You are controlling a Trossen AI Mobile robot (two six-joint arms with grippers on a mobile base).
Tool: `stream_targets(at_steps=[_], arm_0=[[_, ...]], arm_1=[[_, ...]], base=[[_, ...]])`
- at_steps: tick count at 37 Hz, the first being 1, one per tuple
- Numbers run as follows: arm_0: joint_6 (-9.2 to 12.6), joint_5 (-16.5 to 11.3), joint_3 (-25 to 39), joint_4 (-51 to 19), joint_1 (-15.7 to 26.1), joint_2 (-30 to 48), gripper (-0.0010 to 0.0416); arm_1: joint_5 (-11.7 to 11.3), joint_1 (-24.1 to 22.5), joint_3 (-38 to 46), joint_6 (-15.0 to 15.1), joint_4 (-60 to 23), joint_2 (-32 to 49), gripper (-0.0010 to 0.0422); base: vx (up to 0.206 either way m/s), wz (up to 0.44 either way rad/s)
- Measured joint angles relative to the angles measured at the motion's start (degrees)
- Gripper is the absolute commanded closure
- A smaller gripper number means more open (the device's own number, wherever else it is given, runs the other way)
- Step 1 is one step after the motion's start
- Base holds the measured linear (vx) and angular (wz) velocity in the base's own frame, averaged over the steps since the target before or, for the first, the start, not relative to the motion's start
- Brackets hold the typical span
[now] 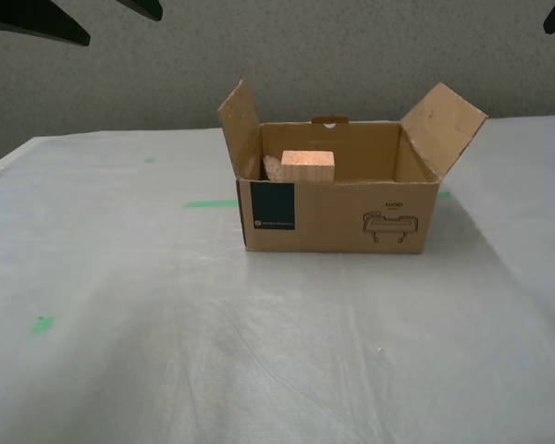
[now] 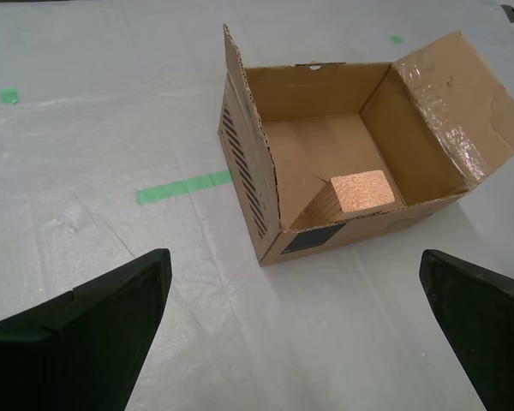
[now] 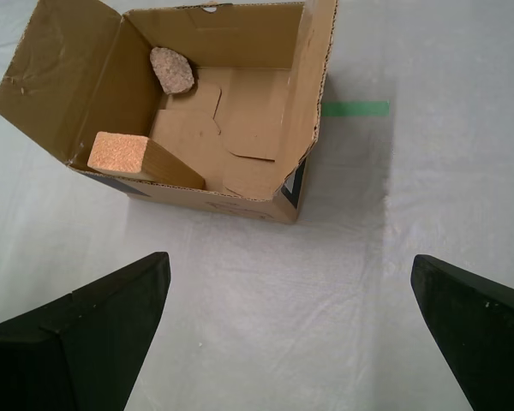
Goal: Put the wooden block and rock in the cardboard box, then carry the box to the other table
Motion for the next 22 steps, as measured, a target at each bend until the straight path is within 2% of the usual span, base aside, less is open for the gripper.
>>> stream_targets(at_steps=[22], arm_0=[[0.0, 0.0, 0.0, 0.0, 0.07, 0.0, 0.0012]], arm_1=[[0.02, 0.0, 0.0, 0.0, 0.0, 0.0, 0.0014]], base=[[0.0, 0.0]])
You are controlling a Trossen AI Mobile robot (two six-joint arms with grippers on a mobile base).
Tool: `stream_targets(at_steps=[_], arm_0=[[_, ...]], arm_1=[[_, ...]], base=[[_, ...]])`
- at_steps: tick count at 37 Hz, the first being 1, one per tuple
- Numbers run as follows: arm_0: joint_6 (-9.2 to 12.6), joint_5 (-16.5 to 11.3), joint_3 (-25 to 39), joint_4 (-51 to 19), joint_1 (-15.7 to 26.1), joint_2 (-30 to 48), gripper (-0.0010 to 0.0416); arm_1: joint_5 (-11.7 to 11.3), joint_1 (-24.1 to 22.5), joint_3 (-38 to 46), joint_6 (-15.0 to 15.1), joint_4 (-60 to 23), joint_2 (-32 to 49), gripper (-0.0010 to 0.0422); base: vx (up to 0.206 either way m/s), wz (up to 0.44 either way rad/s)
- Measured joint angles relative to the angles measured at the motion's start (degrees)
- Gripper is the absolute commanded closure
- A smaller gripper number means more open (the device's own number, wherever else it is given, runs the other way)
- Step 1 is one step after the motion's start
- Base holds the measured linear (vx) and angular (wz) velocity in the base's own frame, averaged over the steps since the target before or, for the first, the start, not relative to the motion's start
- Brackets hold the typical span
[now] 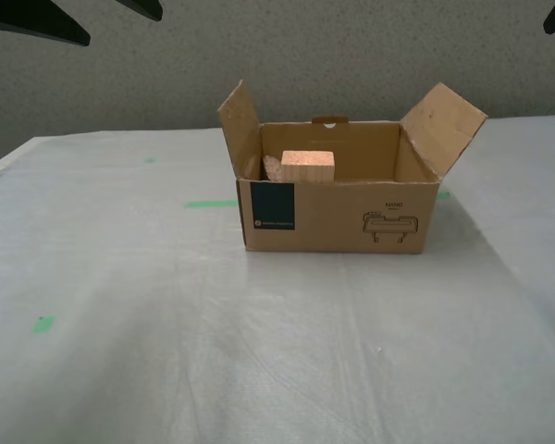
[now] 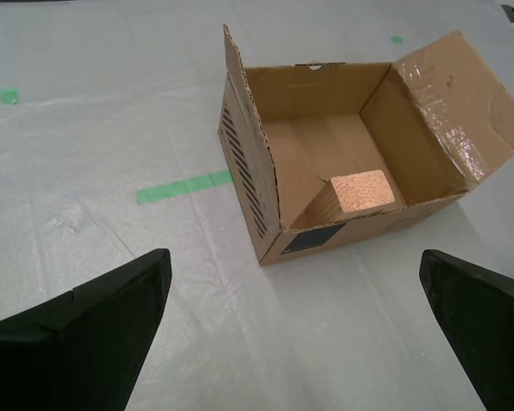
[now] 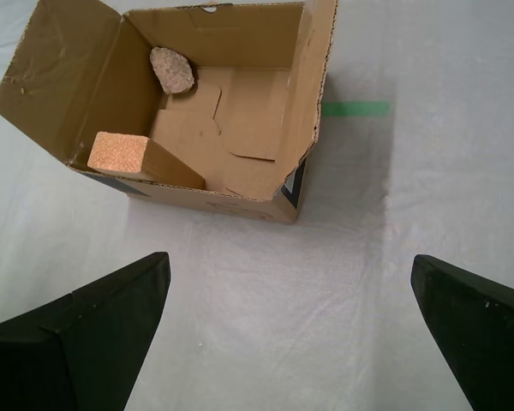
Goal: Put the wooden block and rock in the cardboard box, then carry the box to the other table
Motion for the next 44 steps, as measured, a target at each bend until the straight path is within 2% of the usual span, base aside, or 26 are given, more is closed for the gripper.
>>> stream_targets(at_steps=[44], arm_0=[[0.0, 0.02, 0.0, 0.0, -0.09, 0.0, 0.0012]], arm_1=[[-0.02, 0.0, 0.0, 0.0, 0.0, 0.0, 0.0014]], base=[[0.0, 0.0]])
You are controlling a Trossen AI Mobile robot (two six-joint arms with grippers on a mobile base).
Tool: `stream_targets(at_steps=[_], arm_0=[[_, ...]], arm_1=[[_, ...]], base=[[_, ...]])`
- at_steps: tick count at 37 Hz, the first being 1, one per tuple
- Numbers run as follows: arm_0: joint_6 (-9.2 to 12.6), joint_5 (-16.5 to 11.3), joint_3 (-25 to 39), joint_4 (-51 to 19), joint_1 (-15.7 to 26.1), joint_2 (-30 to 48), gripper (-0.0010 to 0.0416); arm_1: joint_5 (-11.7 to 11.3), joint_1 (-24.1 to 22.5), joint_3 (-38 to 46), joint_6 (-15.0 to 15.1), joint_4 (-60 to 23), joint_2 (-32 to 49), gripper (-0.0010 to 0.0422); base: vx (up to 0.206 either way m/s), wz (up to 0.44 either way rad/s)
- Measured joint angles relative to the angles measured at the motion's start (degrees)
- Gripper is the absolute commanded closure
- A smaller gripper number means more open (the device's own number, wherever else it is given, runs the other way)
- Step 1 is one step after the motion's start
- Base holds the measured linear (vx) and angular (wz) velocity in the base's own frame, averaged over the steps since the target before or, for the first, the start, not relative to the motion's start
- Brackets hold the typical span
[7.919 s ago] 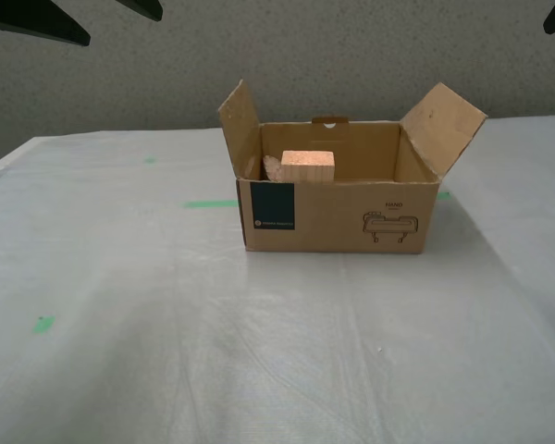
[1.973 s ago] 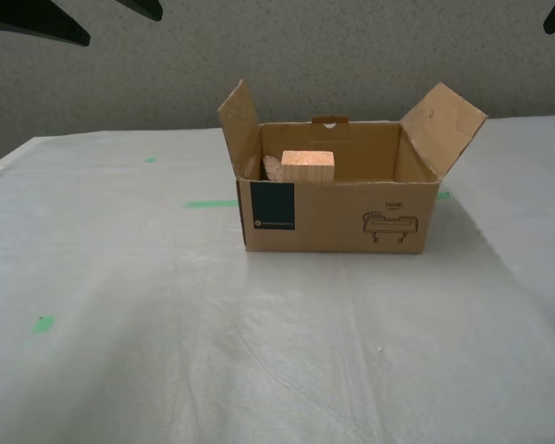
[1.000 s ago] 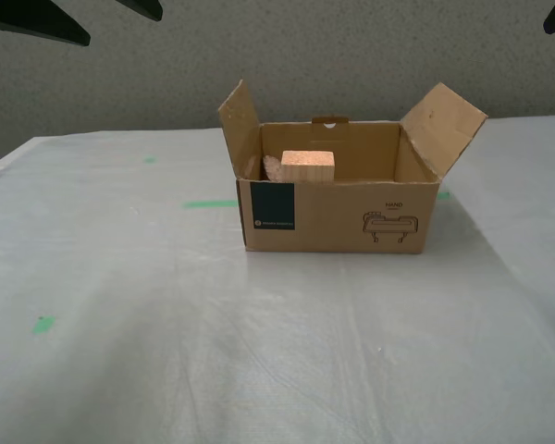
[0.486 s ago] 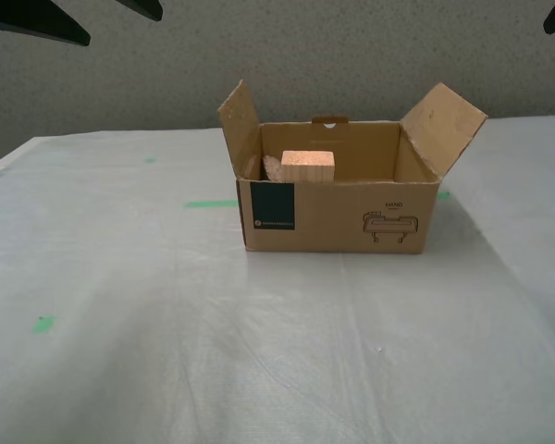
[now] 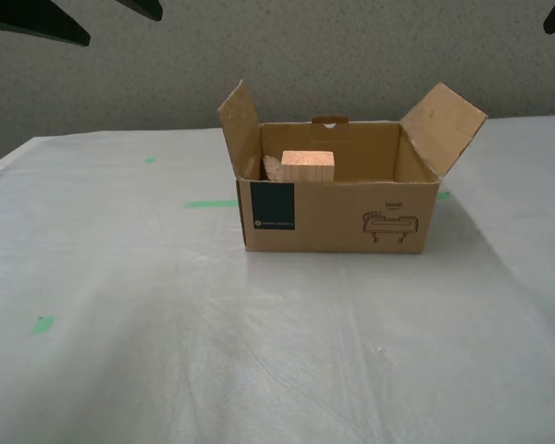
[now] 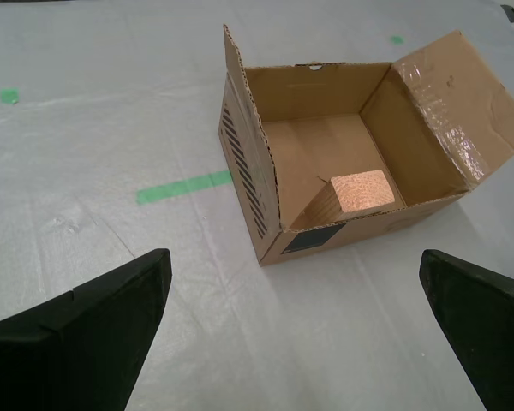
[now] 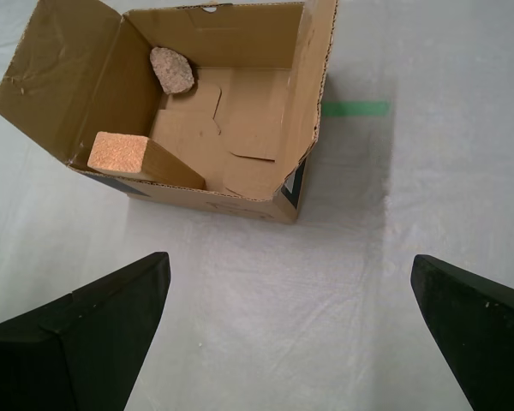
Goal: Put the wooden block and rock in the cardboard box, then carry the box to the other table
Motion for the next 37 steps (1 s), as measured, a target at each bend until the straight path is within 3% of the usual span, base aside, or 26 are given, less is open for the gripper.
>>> stream_targets(at_steps=[37], arm_0=[[0.0, -0.02, 0.0, 0.0, 0.07, 0.0, 0.0012]], arm_1=[[0.02, 0.0, 0.0, 0.0, 0.0, 0.0, 0.0014]], base=[[0.0, 0.0]])
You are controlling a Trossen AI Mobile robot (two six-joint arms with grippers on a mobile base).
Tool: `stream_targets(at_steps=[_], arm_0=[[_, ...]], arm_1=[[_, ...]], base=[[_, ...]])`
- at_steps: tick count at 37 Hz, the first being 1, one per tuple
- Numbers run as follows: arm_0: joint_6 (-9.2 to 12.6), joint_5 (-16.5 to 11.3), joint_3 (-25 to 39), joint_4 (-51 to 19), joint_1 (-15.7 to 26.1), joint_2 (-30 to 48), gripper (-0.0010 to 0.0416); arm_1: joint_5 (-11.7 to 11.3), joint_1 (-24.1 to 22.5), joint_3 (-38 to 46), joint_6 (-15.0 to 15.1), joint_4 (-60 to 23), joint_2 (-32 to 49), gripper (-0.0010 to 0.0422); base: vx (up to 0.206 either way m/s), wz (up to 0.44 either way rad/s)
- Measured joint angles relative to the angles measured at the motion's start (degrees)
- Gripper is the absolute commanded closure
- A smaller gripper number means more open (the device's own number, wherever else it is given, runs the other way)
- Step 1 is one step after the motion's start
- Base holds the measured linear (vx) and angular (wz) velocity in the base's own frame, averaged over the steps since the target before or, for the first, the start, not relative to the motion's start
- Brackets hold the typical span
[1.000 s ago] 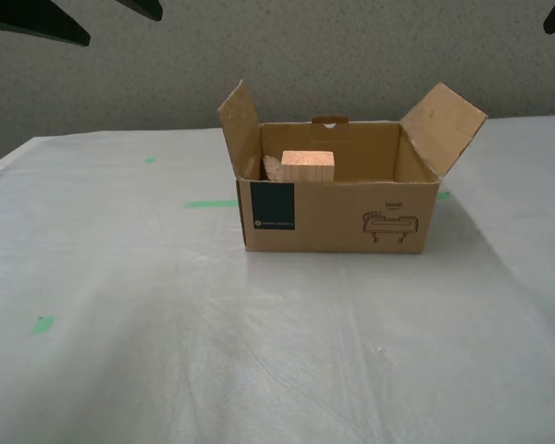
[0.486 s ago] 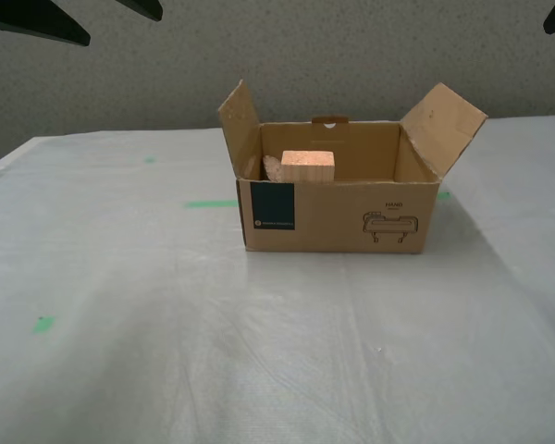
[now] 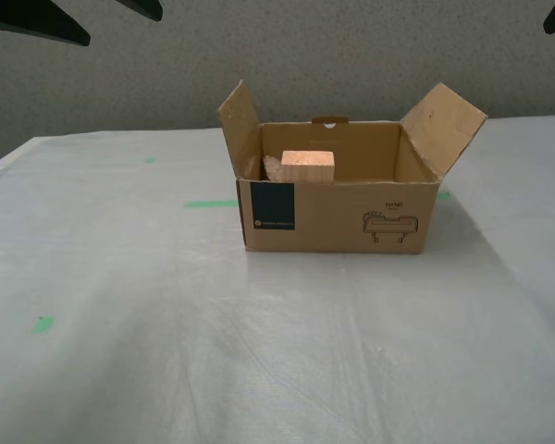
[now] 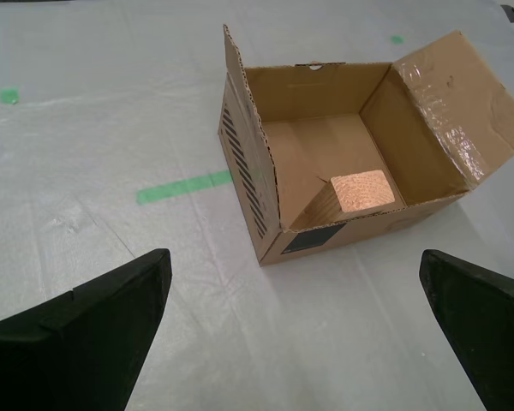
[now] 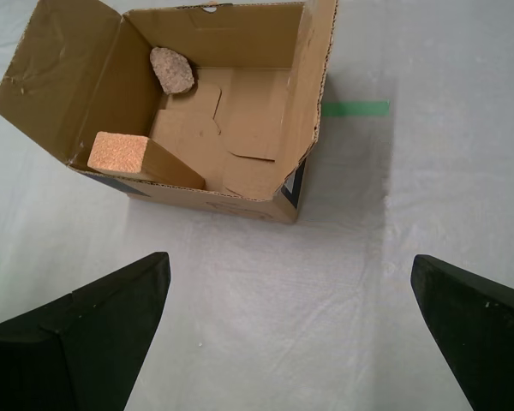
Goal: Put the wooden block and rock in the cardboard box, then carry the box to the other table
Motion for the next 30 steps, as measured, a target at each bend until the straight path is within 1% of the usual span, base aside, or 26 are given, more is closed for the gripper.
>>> stream_targets(at_steps=[30], arm_0=[[0.0, 0.0, 0.0, 0.0, -0.04, 0.0, 0.0012]], arm_1=[[0.0, 0.0, 0.0, -0.02, 0.0, 0.0, 0.0014]], base=[[0.0, 0.0]])
